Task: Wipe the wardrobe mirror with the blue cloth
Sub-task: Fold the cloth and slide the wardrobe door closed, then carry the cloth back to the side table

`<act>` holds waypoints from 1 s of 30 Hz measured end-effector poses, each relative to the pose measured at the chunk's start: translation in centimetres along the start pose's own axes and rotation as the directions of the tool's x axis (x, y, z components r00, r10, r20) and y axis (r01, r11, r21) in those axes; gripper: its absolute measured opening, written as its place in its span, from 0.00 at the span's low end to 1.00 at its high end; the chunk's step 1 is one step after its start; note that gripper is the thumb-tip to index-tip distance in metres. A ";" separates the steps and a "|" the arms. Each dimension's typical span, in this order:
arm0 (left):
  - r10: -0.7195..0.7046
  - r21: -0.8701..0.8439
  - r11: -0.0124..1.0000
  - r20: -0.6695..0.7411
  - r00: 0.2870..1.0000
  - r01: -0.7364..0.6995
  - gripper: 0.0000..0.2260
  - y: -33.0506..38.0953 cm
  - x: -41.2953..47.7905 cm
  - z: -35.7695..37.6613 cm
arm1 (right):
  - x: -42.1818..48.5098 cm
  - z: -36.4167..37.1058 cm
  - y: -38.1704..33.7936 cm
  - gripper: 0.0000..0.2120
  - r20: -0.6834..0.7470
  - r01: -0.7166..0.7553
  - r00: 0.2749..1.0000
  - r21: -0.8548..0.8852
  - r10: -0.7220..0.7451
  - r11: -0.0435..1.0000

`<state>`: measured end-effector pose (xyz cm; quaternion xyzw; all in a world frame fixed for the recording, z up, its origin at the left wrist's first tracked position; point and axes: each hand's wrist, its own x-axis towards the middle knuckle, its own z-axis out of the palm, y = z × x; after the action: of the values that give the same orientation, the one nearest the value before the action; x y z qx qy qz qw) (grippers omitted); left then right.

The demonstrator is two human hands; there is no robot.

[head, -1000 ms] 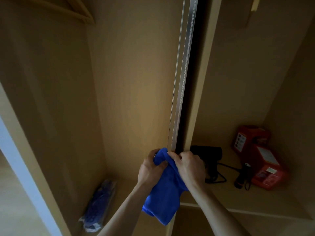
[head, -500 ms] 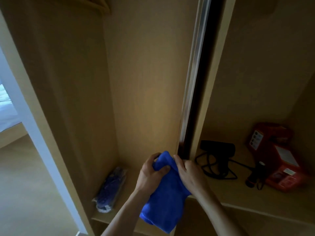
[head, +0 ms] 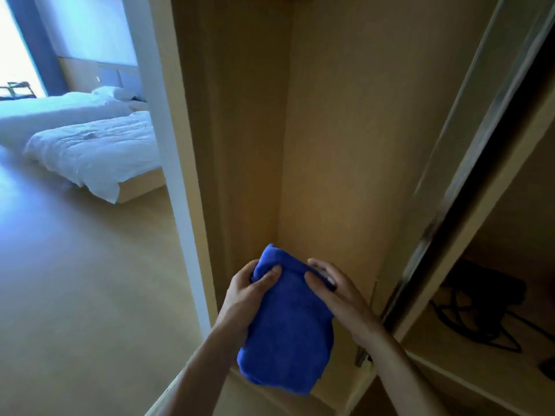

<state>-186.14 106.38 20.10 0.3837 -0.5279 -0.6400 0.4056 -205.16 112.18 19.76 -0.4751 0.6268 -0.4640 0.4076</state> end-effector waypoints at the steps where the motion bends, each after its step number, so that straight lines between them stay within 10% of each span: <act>1: -0.016 -0.057 0.998 -0.033 0.999 0.014 0.12 0.4 -0.5 -1.6 | 0.3 1.3 -0.6 0.38 0.034 -0.021 0.999 0.051 0.019 0.999; 6: -0.063 -0.243 0.970 -0.147 0.987 0.025 0.12 2.1 -3.8 -9.5 | 1.8 9.9 -2.1 0.27 0.262 -0.191 0.961 0.406 0.086 0.894; 12: -0.077 -0.276 0.961 -0.285 0.955 -0.005 0.11 2.0 -7.5 -16.5 | 1.0 19.3 -3.0 0.26 0.420 -0.370 0.890 0.435 0.179 0.821; 30: -0.185 -0.210 0.963 -0.058 0.981 0.169 0.13 -0.4 -4.5 -10.7 | -1.3 11.5 -0.2 0.10 -0.032 -0.192 0.970 0.512 0.242 0.837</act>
<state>-174.62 106.67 18.37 0.4102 -0.4070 -0.7091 0.4040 -193.86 111.13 17.31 -0.2548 0.5519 -0.5846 0.5373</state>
